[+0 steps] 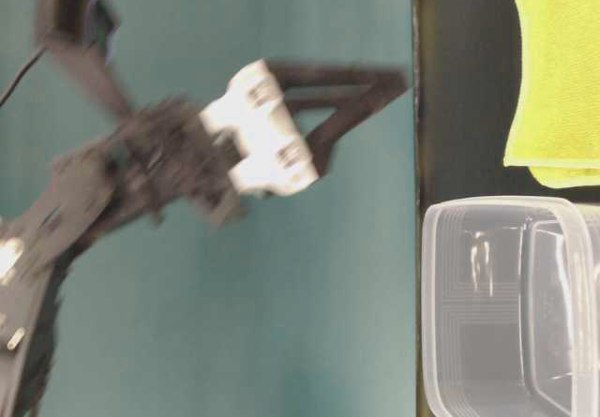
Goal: Place the yellow towel into the container with the left arm.
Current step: 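Lower the left gripper onto the yellow towel and close on it, then lift the towel and carry it left over the clear container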
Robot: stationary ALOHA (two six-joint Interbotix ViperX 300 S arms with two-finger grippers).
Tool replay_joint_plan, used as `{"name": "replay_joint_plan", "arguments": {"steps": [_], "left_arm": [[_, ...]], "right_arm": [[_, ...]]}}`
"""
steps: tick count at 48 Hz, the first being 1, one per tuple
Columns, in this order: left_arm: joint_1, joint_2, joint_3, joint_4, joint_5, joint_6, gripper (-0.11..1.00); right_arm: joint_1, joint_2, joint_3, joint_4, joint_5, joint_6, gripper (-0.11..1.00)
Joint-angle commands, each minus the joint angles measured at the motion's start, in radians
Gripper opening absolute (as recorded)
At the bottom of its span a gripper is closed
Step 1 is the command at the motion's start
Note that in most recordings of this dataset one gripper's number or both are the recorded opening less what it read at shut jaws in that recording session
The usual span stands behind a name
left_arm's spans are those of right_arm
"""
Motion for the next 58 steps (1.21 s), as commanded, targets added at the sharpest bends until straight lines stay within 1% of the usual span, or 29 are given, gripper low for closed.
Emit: {"name": "replay_joint_plan", "arguments": {"steps": [1,7,23,29,36,40,42,45,50,51,54,56,58], "left_arm": [[-0.005,0.048,-0.061,0.002,0.02,0.018,0.9],[-0.008,0.109,-0.086,0.003,0.051,0.026,0.9],[-0.009,0.236,-0.083,0.002,0.044,0.028,0.9],[-0.009,0.258,-0.066,0.002,0.037,0.026,0.9],[-0.012,0.255,-0.049,0.003,0.002,0.025,0.89],[-0.015,0.253,-0.048,0.002,0.003,0.017,0.86],[-0.02,0.252,-0.048,0.003,0.003,0.017,0.81],[-0.034,0.249,-0.048,0.002,0.003,0.026,0.69],[-0.044,0.232,-0.052,0.002,0.003,0.031,0.4],[-0.044,0.229,-0.054,0.002,0.003,0.031,0.32],[-0.044,0.216,-0.061,0.002,0.006,0.031,0.16],[-0.044,0.201,-0.071,0.003,0.012,0.031,0.09],[-0.041,0.181,-0.089,0.002,0.032,0.031,0.07]], "right_arm": [[-0.003,0.0,-0.02,-0.003,0.018,-0.003,0.8],[-0.002,-0.015,-0.026,-0.003,0.032,-0.003,0.8],[-0.002,-0.072,-0.04,-0.002,0.061,0.005,0.8],[-0.002,-0.072,-0.04,0.0,0.06,0.006,0.8],[-0.002,-0.072,-0.04,-0.002,0.06,0.006,0.8],[-0.002,-0.074,-0.04,-0.002,0.06,0.006,0.8],[-0.002,-0.072,-0.04,-0.002,0.06,0.006,0.8],[-0.002,-0.072,-0.04,0.0,0.06,0.006,0.8],[-0.002,-0.074,-0.04,0.0,0.06,0.006,0.8],[-0.002,-0.074,-0.04,0.0,0.06,0.006,0.79],[-0.002,-0.074,-0.038,-0.002,0.061,0.005,0.79],[-0.002,-0.072,-0.037,-0.002,0.064,0.005,0.79],[-0.002,-0.074,-0.037,-0.002,0.069,0.005,0.79]]}}
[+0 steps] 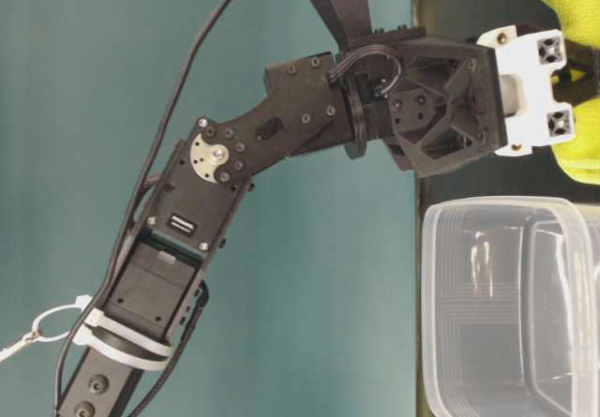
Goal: Place the yellow towel into the container with the left arm.
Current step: 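Lift the towel and carry it left over the clear container, then lower the towel into the container and release it from the left gripper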
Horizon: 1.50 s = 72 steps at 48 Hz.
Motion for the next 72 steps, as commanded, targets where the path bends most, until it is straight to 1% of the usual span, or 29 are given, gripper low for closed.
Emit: {"name": "replay_joint_plan", "arguments": {"steps": [1,7,12,16,19,22,24,28,33,39,42,47,57,65,72], "left_arm": [[0.006,-0.052,-0.038,0.003,0.028,-0.002,0.07],[0.015,-0.129,-0.095,0.003,0.109,-0.003,0.07],[0.02,-0.221,-0.144,0.005,0.199,-0.003,0.07],[0.025,-0.298,-0.152,0.005,0.258,-0.003,0.07],[0.029,-0.354,-0.137,0.005,0.311,-0.003,0.07],[0.035,-0.407,-0.101,0.005,0.368,-0.002,0.07],[0.04,-0.448,-0.055,0.006,0.41,-0.002,0.07],[0.049,-0.509,0.043,0.006,0.445,-0.002,0.07],[0.051,-0.578,0.175,0.006,0.425,-0.005,0.07],[0.051,-0.652,0.313,0.006,0.345,-0.005,0.07],[0.051,-0.673,0.356,0.006,0.302,-0.005,0.07],[0.049,-0.686,0.391,0.006,0.262,-0.006,0.07],[0.043,-0.658,0.425,0.006,0.255,-0.003,0.07],[0.043,-0.638,0.446,0.006,0.241,0.002,0.07],[0.038,-0.635,0.46,0.006,0.193,0.014,0.07]], "right_arm": [[0.0,0.006,-0.015,0.0,0.003,0.0,0.79],[-0.002,0.006,-0.014,-0.002,0.012,0.0,0.79],[0.0,0.006,-0.015,0.0,0.012,0.002,0.79],[0.0,0.008,-0.015,0.0,0.012,0.002,0.79],[-0.002,0.006,-0.015,-0.002,0.012,0.002,0.79],[0.0,0.006,-0.015,-0.002,0.009,0.002,0.79],[0.0,0.006,-0.014,-0.002,0.009,0.002,0.79],[-0.002,0.009,-0.014,-0.002,0.006,0.0,0.79],[0.0,0.011,-0.012,-0.002,0.005,0.002,0.79],[0.0,0.012,-0.011,0.0,0.003,0.002,0.79],[-0.002,0.012,-0.011,0.0,0.002,0.002,0.79],[-0.002,0.014,-0.008,-0.002,0.0,0.003,0.79],[-0.002,0.014,-0.006,0.0,-0.003,0.005,0.78],[0.0,0.014,-0.005,0.008,-0.034,0.041,0.78],[0.0,0.014,0.002,0.008,-0.04,0.046,0.77]]}}
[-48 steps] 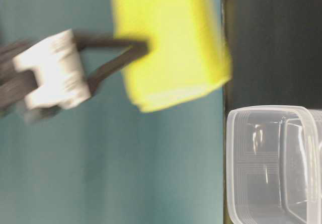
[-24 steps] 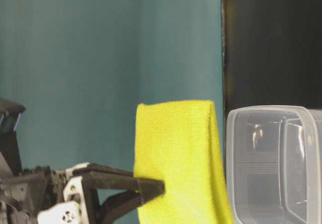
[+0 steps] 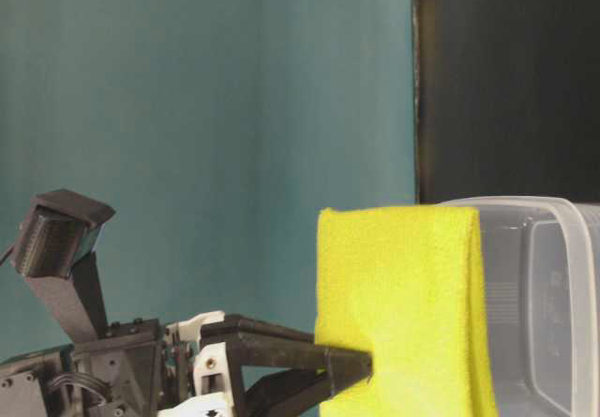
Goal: Place the yellow towel into the container with the left arm.
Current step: 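Lower the towel into the container and release it from the left gripper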
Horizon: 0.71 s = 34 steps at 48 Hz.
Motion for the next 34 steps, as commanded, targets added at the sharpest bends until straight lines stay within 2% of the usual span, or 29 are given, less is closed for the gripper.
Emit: {"name": "replay_joint_plan", "arguments": {"steps": [1,14,18,24,27,30,34], "left_arm": [[-0.008,-0.009,0.002,0.003,-0.031,0.003,0.07],[-0.002,-0.008,0.069,0.003,-0.063,-0.012,0.1],[-0.005,-0.012,0.087,0.003,-0.086,-0.017,0.3],[-0.005,-0.018,0.1,0.003,-0.16,-0.043,0.7],[-0.005,-0.025,0.098,0.003,-0.189,-0.058,0.83],[-0.006,-0.038,0.094,0.003,-0.204,-0.064,0.9],[-0.005,-0.071,0.087,0.003,-0.216,-0.064,0.88]], "right_arm": [[-0.003,0.012,-0.005,0.003,-0.012,0.003,0.77],[-0.002,0.012,0.003,0.003,-0.021,0.009,0.77],[-0.002,0.012,0.006,0.003,-0.023,0.009,0.77],[-0.002,0.012,0.006,0.003,-0.023,0.011,0.77],[-0.002,0.011,0.006,0.003,-0.023,0.011,0.77],[-0.002,0.011,0.006,0.003,-0.023,0.011,0.77],[-0.002,0.008,0.006,0.003,-0.023,0.011,0.77]]}}
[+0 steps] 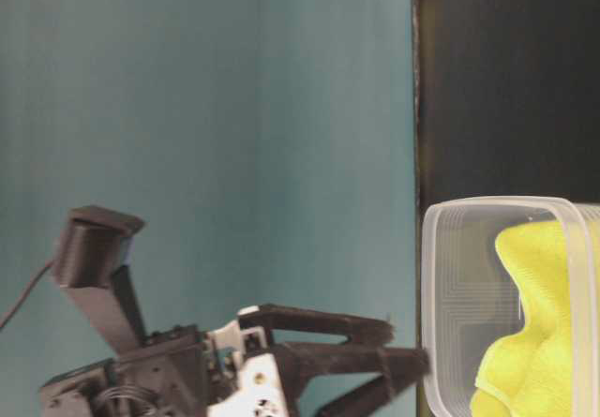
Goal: Place the yellow towel into the container with the left arm.
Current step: 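Lower the towel into the container and release it from the left gripper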
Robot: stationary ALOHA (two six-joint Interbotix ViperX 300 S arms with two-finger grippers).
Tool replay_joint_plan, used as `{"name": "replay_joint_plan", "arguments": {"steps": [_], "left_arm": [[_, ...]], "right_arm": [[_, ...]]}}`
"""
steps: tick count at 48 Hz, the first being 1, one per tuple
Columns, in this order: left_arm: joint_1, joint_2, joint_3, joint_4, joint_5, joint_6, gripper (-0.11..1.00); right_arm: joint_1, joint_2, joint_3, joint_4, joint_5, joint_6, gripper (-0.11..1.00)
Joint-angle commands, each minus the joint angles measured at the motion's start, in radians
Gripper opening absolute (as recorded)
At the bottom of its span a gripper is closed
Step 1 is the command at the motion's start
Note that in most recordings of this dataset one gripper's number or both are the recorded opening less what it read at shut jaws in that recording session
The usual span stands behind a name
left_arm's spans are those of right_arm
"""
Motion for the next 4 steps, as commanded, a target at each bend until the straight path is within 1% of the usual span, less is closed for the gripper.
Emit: {"name": "replay_joint_plan", "arguments": {"steps": [1,4], "left_arm": [[-0.003,-0.064,-0.02,0.003,-0.015,-0.002,0.87],[-0.003,-0.101,-0.028,0.003,-0.012,-0.003,0.87]], "right_arm": [[-0.002,0.008,-0.008,0.003,-0.009,0.002,0.77],[0.0,0.008,-0.008,0.003,-0.006,0.002,0.77]]}}
